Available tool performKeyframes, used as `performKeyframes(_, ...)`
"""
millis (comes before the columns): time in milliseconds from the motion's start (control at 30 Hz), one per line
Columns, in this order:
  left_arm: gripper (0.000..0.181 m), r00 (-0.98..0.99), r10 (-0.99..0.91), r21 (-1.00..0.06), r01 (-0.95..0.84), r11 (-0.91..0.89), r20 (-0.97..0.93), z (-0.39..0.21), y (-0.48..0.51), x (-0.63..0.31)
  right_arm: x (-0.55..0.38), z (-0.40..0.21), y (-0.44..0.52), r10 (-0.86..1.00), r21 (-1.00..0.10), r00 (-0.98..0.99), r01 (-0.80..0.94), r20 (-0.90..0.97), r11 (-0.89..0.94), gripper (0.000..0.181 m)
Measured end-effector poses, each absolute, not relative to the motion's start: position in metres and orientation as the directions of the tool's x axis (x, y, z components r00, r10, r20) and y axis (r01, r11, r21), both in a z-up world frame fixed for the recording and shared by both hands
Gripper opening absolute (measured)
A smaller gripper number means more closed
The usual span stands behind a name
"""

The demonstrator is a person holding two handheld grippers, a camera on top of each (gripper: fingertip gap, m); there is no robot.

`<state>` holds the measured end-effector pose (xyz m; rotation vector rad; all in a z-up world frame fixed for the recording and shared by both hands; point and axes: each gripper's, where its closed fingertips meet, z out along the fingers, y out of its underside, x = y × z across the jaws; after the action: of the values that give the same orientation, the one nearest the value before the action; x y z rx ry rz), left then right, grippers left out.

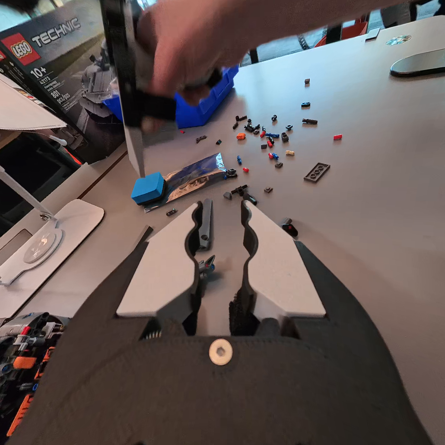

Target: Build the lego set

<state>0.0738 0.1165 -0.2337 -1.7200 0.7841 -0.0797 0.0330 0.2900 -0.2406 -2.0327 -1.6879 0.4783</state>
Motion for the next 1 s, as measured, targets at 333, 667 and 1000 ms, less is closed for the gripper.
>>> performKeyframes(333, 0.029, 0.738, -0.573, -0.887, -0.461, -0.042, -0.356, -0.23, 0.111, 0.086, 0.01, -0.296, 0.305, 0.972, -0.498, 0.23, 0.849, 0.042, -0.18, 0.056)
performKeyframes(667, 0.029, 0.729, -0.586, -0.884, -0.465, -0.043, -0.355, -0.232, 0.11, 0.09, 0.019, -0.242, 0.379, 0.926, -0.589, 0.372, 0.763, 0.063, -0.266, 0.055)
performKeyframes(1000, 0.028, 0.739, -0.581, -0.894, -0.447, -0.042, -0.342, -0.229, 0.11, 0.088, 0.049, -0.238, 0.374, 0.898, -0.543, 0.387, 0.81, 0.212, -0.221, 0.08)
